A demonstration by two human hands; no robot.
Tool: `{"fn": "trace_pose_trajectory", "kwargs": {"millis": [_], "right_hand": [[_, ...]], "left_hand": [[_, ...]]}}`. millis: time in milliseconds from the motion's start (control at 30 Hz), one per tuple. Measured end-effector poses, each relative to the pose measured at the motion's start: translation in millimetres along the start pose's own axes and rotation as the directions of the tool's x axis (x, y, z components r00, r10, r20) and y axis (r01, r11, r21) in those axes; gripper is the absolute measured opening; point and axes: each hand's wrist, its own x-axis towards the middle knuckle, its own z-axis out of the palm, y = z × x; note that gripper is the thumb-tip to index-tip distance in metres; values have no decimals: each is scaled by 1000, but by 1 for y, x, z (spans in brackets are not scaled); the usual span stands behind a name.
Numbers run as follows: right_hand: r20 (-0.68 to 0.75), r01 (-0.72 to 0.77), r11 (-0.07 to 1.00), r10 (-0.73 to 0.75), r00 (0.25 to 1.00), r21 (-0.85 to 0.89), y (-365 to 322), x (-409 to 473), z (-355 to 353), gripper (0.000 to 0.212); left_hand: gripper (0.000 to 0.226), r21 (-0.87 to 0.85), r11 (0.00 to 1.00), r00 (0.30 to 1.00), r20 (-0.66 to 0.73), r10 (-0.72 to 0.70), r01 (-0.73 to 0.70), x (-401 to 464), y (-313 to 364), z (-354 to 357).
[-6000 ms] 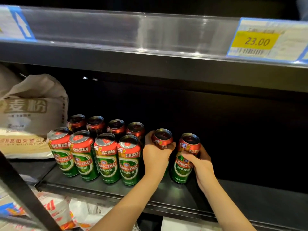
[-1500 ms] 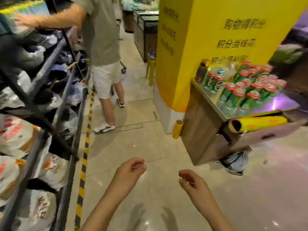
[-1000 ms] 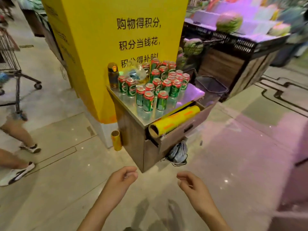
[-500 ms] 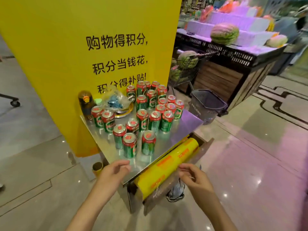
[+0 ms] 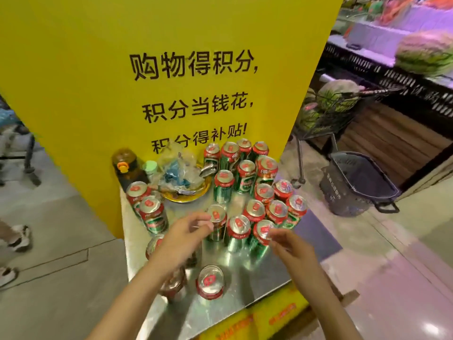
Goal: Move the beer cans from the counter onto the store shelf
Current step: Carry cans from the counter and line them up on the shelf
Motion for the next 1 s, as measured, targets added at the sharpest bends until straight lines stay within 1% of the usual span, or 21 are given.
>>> {"fn": "trace_pose_trajectory", "kwargs": {"millis": [133, 200, 233, 300, 367, 400, 433, 467, 533, 600, 633, 667, 733, 867, 933, 1000], "right_hand": [[25, 86, 994, -84, 996, -73, -6, 87, -34, 27], [13, 127, 985, -126, 992, -121, -14, 118, -46, 35], [10, 137, 980, -137, 990, -143, -15, 138, -52, 35], [24, 136, 975, -134, 991, -178, -15, 171, -58, 40], [49, 109, 971, -101, 994, -213, -10, 198, -60, 57], [66, 90, 969, -76, 995, -229, -7, 209, -60, 63], [81, 72, 971, -55, 995, -228, -5, 218, -57, 64], [82, 65, 962, -45, 996, -265, -4, 225, -53, 64], [48, 52, 938, -37, 998, -344, 2, 239, -43, 73], [26, 57, 938, -51, 998, -341, 11, 249, -28, 88], [9, 57, 948, -57, 998, -313, 11, 249, -22, 90], [-19, 42, 955, -50, 999, -292, 8, 247, -17, 91], [-82, -5, 960, -19, 996, -279, 8, 245, -8, 90], [-168, -94, 929, 35, 985, -358, 18, 254, 5, 98], [-222, -84, 930, 3, 975, -357, 22, 256, 9, 93], [-251, -55, 938, -35, 967, -343, 25, 257, 10, 83]], "left_hand": [[15, 63, 995, 993, -103, -65, 71, 63, 11, 2], [17, 95, 993, 989, -138, -55, 69, 88, 16, 5], [17, 108, 992, 986, -161, -49, 67, 104, 19, 10], [19, 154, 986, 981, -194, -27, 57, 135, 26, 19], [21, 208, 976, 978, -206, -14, 58, 165, 31, 28], [25, 223, 973, 976, -215, -18, 67, 179, 32, 31], [34, 233, 969, 973, -229, -24, 79, 194, 32, 35], [43, 242, 966, 971, -236, -30, 89, 207, 31, 38], [57, 267, 961, 969, -248, -9, 77, 229, 31, 44], [62, 301, 953, 969, -241, 47, 29, 248, 33, 48], [63, 316, 949, 972, -225, 65, 10, 256, 34, 49], [65, 323, 946, 977, -201, 69, -1, 264, 35, 50], [74, 307, 951, 989, -146, 24, 23, 280, 32, 48], [97, 276, 960, 997, -65, -37, 53, 297, 23, 47], [96, 278, 960, 997, -78, -20, 41, 300, 18, 46], [87, 286, 958, 995, -104, 8, 22, 301, 14, 46]]}}
